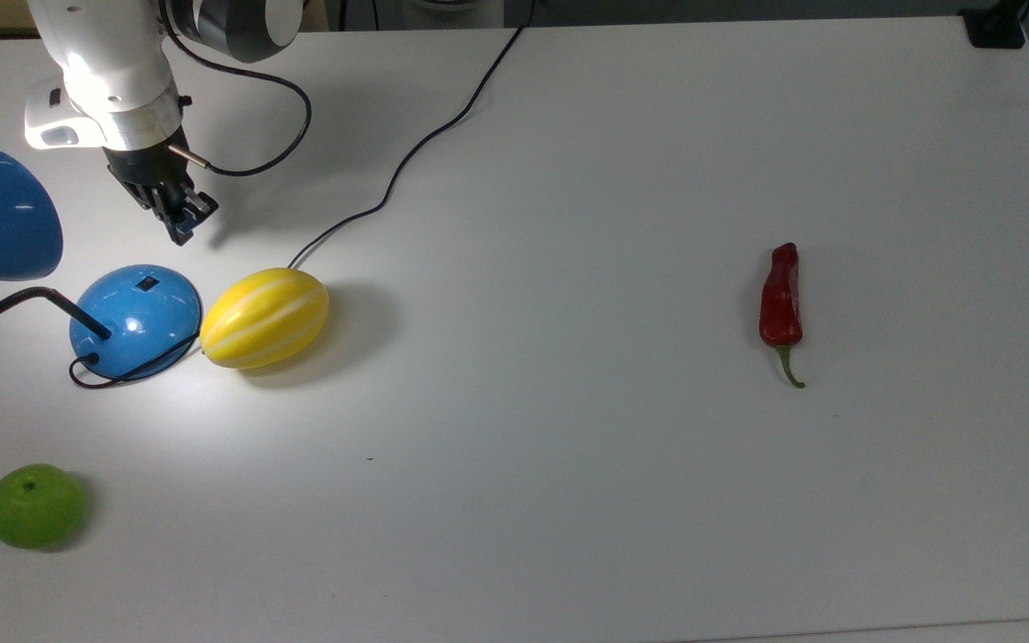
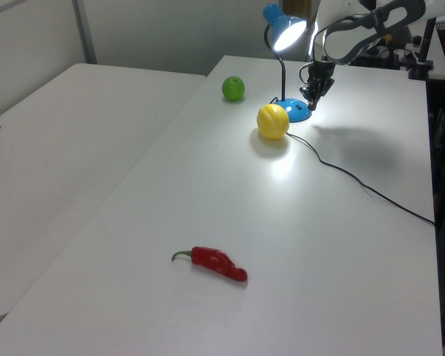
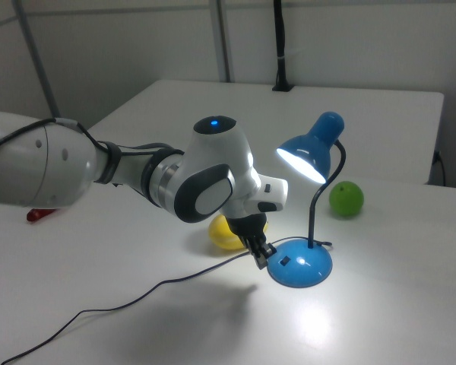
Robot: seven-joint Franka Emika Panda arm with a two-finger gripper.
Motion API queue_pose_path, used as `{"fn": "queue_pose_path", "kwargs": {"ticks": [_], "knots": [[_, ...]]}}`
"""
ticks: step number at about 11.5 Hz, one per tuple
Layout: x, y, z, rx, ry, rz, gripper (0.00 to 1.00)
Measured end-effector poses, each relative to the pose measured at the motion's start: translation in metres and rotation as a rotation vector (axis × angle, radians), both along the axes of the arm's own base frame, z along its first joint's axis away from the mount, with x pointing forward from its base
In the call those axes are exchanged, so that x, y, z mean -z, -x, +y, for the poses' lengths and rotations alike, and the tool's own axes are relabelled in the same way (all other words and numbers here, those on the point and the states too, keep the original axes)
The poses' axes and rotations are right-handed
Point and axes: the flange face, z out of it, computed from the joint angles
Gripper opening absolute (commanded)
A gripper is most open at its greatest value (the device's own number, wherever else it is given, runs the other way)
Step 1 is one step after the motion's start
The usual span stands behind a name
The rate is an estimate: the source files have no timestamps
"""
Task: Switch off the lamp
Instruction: 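Press the lamp base switch down with the closed gripper tips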
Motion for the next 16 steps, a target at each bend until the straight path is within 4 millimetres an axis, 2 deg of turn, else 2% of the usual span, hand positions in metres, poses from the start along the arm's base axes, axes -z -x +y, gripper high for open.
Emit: {"fn": "queue_pose_path", "kwargs": {"ticks": [4, 8, 16], "knots": [[0.008, -0.006, -0.013, -0.013, 0.052, -0.07, 0.0], [0.01, -0.013, -0.014, -0.022, 0.073, -0.126, 0.0], [0.02, -0.015, -0.015, -0.044, 0.093, -0.116, 0.0]]}}
